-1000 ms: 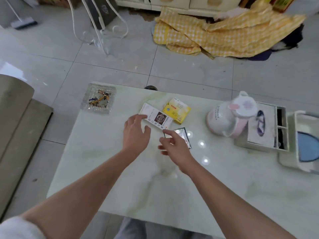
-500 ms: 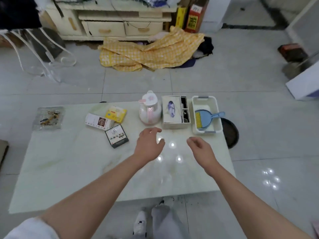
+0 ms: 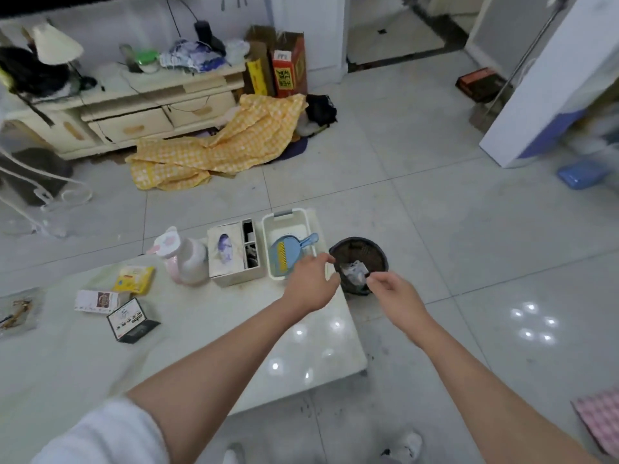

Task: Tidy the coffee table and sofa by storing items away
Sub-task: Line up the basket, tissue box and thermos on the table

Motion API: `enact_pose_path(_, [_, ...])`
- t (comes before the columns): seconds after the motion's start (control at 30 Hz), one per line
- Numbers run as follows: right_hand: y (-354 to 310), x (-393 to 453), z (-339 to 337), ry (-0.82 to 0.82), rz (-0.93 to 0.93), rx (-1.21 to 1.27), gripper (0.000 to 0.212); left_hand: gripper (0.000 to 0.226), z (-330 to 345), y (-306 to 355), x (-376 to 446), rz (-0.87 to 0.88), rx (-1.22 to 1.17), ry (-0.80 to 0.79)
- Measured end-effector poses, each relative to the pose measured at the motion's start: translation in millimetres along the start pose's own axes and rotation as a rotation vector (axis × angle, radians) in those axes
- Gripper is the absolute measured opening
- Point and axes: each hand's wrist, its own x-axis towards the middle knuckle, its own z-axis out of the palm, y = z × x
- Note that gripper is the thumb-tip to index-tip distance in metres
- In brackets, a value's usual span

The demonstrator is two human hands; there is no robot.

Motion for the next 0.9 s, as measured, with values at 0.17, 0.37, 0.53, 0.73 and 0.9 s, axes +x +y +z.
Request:
enact_pose_path(0.17, [12.1, 47.2, -142.9, -0.003, -0.061, -0.095, 0.033, 0.044, 56.1, 121.9, 48.6, -0.014, -0.017, -0.058])
enact_pose_path(0.37, [-28.1, 139.1, -224.7, -0.088, -0.131, -0.208, 0.033, 0.036, 57.5, 194.7, 126.6, -0.093, -0.058, 0.000])
enact_pose_path(0.53, [-75.5, 245.2, -267.1, -0.185, -0.192, -0.283, 0.035, 0.038, 62.3, 228.0, 231.9, -0.196, -0.160, 0.064])
enact_pose_path(0.73, [-145.5, 369.3, -329.2, -0.214, -0.226, -0.387, 0.035, 0.039, 37.6, 297.8, 359.2, -0.230, -0.241, 0.111])
enact_pose_path(0.9, [-216.9, 466.6, -347.4, -0.290, -0.259, -0.390, 0.032, 0.038, -17.6, 326.0, 452.3, -0.256, -0.247, 0.166])
